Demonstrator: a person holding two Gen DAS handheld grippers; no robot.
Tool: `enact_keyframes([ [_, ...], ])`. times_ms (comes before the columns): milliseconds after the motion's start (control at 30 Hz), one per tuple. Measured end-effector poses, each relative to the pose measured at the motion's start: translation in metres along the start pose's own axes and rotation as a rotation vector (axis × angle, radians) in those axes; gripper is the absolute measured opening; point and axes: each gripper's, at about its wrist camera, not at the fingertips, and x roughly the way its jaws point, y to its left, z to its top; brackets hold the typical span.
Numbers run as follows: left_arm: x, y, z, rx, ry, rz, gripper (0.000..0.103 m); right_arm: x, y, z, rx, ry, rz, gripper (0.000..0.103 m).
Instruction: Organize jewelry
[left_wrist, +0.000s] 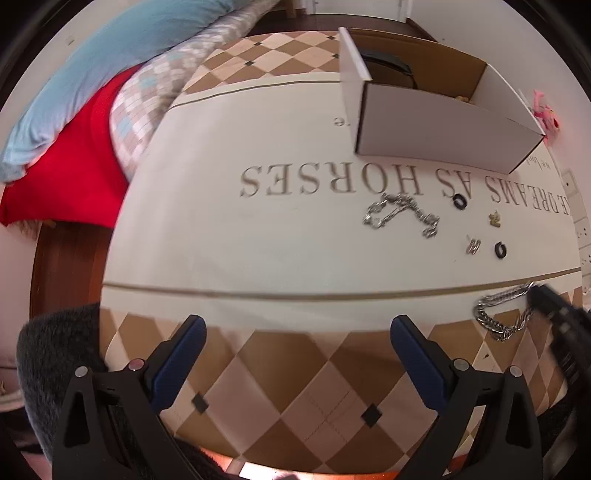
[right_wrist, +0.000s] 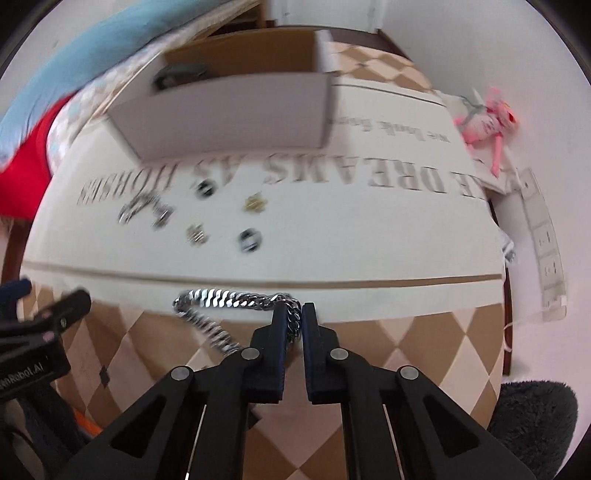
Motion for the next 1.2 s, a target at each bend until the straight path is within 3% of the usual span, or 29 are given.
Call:
enact_keyframes([
  [167,0.006,-0.004,0.024,0.023,-0.006,-0.04,0.101,-0.003,-0.037,0.021,0.131,-0.017,0.0,0.008],
  [367,0.027,-0.02,0.055,0.089,0.022,-0.094,0.101,0.005,-0.038,0.035,0.176,-0.008,0.024,0.008],
  [567,0.035,-0.03,0.064,0.128,0.012,-0.124,0.082,0.018,-0.042,0.051,0.192,0.009,0.045,0.008],
  [667,0.032,-0.032,0.067,0.146,-0.009,-0.132,0.056,0.019,-0.041,0.051,0.192,0.011,0.047,0.008],
  [733,0.029,-0.034,0.071,0.165,-0.019,-0.139,0.012,0.02,-0.042,0.051,0.193,0.014,0.047,0.008],
  [767,0.03,-0.035,0.072,0.171,-0.012,-0.149,0.006,0.02,-0.042,0.05,0.195,0.014,0.048,0.008],
  [967,0.024,-0.024,0.075,0.143,-0.017,-0.186,0.0,0.012,-0.043,0.052,0.195,0.004,0.066,0.007],
  [1200,-0.015,-0.004,0.051,0.085,-0.046,-0.25,0.0,-0.028,-0.039,0.056,0.185,-0.057,0.146,0.003],
])
